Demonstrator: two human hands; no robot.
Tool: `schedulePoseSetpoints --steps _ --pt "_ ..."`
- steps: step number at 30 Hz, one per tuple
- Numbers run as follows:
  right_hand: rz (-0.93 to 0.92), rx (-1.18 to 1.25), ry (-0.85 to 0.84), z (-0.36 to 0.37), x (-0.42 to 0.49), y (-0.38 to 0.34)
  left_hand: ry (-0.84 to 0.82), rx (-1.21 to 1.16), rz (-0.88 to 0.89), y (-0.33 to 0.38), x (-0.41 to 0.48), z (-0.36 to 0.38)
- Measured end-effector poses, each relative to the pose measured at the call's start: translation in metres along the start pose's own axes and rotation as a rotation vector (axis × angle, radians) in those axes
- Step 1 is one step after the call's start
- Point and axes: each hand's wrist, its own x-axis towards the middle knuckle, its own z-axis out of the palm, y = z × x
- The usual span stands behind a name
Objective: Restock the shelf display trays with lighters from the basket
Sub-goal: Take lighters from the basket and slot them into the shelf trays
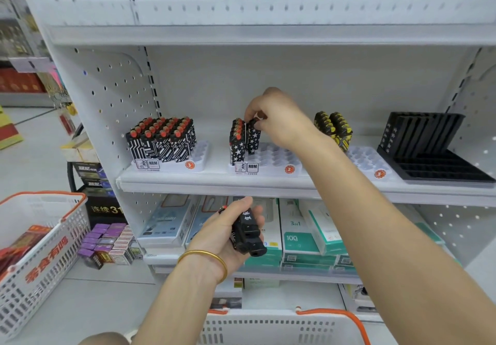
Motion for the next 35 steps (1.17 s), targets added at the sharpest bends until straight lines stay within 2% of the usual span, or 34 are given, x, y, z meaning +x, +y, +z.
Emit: schedulePoseSetpoints --steps 10,14,15,17,20,23,29,35 --pt "-0.021 -0.059 0.097 0.011 -0.021 -0.004 -0.003 -0.053 0.019 -0.001 -0.005 0.004" --pt "-0.029 0.097 0.233 -0.01 -0.058 -0.012 0.012 -0.086 0.034 -0.002 -0.008 0.004" --pt "-0.049 0.177 0.192 -0.014 -0.072 -0.013 0.017 -0.098 0.038 -0.002 -0.008 0.004" --pt "-0.106 0.309 -0.049 -0.017 -0.1 -0.015 0.022 -0.123 0.035 -0.002 -0.01 0.003" --pt "-0.198 0.318 -0.369 -0.007 -0.123 -0.008 0.014 -0.131 0.02 -0.003 -0.013 0.006" --pt "-0.219 0.391 -0.458 0.005 -0.131 -0.002 0.021 -0.088 0.028 -0.005 -0.016 0.009" --pt "-0.203 0.564 -0.32 0.012 -0.138 -0.001 0.003 -0.045 -0.014 -0.008 -0.017 0.009" --pt "0.039 0.859 0.003 0.004 -0.159 0.02 -0.161 -0.047 -0.133 -0.023 -0.02 0.022"
